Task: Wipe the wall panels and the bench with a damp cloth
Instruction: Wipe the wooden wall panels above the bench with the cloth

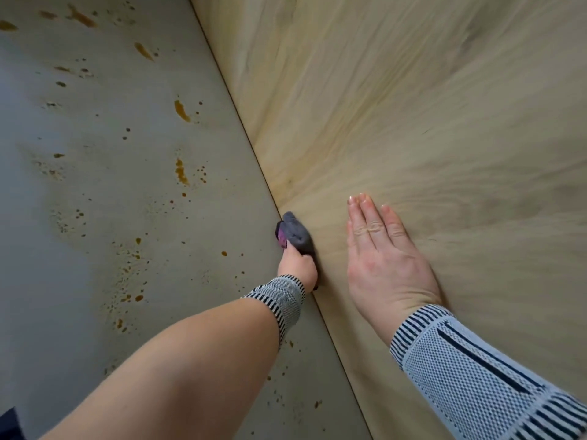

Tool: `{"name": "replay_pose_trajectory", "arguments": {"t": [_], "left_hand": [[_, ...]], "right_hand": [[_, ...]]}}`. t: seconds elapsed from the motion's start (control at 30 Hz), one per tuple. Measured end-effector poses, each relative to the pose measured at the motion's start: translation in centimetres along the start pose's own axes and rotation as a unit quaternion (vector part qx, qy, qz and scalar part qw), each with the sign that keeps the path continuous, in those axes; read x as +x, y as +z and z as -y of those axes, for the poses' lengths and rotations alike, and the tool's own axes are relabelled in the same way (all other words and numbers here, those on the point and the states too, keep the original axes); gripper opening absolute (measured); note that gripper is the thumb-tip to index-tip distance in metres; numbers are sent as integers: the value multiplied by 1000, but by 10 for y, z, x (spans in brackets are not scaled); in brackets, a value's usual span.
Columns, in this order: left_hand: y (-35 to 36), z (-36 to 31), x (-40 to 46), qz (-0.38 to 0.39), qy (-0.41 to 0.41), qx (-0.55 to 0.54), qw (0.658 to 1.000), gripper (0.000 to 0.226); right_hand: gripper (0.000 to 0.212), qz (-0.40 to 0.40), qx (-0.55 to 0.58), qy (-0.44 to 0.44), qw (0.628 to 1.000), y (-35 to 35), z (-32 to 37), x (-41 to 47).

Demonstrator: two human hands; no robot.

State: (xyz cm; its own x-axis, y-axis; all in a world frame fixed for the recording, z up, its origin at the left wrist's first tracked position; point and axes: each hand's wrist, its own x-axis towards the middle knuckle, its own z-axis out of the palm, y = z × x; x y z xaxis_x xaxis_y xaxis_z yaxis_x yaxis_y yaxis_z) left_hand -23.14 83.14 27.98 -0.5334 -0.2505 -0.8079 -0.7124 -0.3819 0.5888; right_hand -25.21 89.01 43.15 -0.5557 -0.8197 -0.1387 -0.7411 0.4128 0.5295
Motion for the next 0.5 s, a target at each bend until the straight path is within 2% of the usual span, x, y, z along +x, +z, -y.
{"name": "replay_pose_trajectory", "arguments": {"t": [0.1, 0.17, 0.27, 0.5], "left_hand": [[-2, -13, -16, 10, -14, -12, 1000, 74], [-1, -23, -39, 26, -5, -8, 1000, 74], [4, -39, -77, 40, 18, -4, 999, 74], [13, -90, -170, 44, 124, 0, 991, 78]], "right_hand": [[64, 7, 1, -19, 1000, -15, -6, 0], [59, 26, 46, 12, 999, -27, -16, -3], [55, 35, 55, 6, 998, -58, -38, -17], [56, -46, 14, 40, 998, -156, -93, -35]]}}
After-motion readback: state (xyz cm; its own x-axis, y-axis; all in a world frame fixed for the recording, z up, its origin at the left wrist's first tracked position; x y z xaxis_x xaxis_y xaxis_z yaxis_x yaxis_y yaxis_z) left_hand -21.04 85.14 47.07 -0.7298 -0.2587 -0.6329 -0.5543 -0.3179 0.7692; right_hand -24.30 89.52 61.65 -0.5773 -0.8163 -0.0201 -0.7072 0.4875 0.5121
